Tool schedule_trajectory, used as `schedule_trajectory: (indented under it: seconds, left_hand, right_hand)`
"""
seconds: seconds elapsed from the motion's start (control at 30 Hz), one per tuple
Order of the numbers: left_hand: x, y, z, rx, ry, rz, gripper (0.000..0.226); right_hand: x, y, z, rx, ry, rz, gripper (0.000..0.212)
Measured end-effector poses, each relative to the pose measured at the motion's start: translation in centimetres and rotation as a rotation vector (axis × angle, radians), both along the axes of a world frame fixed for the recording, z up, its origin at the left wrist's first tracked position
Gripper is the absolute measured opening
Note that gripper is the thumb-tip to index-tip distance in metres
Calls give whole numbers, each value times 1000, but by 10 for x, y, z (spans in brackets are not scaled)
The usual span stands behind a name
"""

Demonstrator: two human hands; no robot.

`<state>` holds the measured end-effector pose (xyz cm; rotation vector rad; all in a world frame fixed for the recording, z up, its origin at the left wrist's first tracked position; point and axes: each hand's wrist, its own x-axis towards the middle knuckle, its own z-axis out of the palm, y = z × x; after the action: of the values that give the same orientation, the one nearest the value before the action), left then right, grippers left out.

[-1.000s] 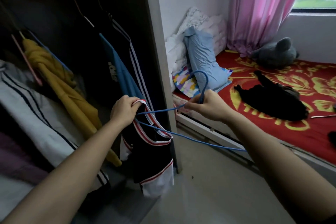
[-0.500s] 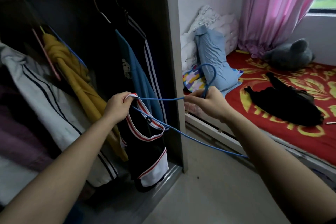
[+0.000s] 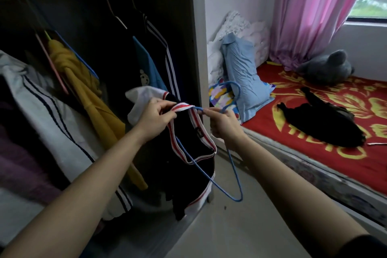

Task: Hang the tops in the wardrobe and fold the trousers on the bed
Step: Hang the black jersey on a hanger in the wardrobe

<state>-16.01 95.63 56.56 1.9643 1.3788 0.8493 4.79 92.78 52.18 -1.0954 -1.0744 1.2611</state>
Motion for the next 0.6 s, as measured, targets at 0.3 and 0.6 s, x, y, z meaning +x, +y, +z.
schedule_trajectory:
  seconds: [0.3, 0.6]
  left_hand:
    - [-9, 18, -1, 486, 559, -74, 63]
    - [36, 10, -3, 443, 517, -77, 38]
  right_hand:
    - [11, 6, 11, 66, -96, 149, 25]
    - [12, 0, 22, 237, -127, -1, 42]
